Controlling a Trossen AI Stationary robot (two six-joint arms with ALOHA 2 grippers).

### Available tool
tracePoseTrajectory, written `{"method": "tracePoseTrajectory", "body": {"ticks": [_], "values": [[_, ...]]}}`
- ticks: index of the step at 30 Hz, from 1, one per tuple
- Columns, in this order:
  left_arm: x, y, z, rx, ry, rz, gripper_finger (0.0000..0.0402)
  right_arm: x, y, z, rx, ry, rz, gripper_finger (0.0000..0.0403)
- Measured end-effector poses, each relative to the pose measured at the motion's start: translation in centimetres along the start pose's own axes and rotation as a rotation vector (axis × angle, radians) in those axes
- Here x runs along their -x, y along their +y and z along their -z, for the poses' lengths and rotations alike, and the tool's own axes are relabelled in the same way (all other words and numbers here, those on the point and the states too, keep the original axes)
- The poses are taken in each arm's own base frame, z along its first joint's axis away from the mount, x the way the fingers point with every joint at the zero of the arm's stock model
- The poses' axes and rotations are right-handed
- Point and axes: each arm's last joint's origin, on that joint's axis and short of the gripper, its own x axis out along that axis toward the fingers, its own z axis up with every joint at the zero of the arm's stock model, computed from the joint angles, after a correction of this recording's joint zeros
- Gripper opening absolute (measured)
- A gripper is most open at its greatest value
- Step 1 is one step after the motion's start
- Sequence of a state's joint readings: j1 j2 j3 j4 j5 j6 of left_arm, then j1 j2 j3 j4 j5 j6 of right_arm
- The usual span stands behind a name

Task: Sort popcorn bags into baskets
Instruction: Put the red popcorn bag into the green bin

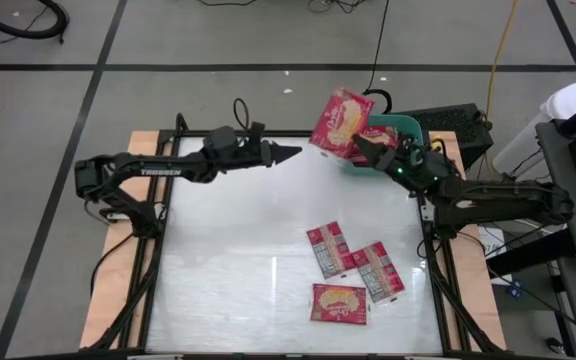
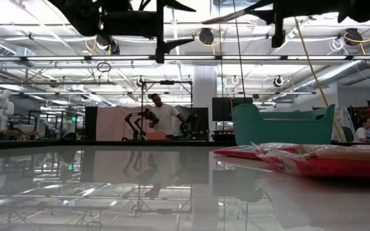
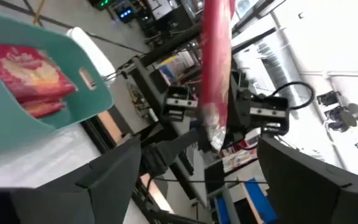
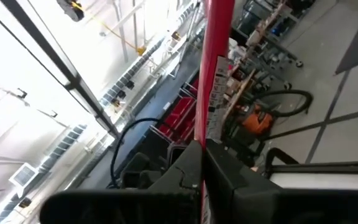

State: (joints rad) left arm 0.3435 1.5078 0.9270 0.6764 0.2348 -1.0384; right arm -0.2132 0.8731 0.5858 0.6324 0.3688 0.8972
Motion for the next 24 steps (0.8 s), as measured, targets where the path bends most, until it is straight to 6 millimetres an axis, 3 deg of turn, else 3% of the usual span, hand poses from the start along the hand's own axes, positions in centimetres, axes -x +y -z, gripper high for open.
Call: {"method": "tracePoseTrajectory", "body": {"ticks": [16, 24], "values": [[-1.4, 1.8, 0.6, -0.01, -0.069, 0.023, 0.0182, -2.3, -1.7, 2.3, -0.075, 0.04, 0.012, 0.0], [-1.3, 1.9, 0.2, -0.089, -0.049, 0.046, 0.003, -2.6, -2.2, 2.9, -0.083, 0.058, 0.037, 0.0]]}}
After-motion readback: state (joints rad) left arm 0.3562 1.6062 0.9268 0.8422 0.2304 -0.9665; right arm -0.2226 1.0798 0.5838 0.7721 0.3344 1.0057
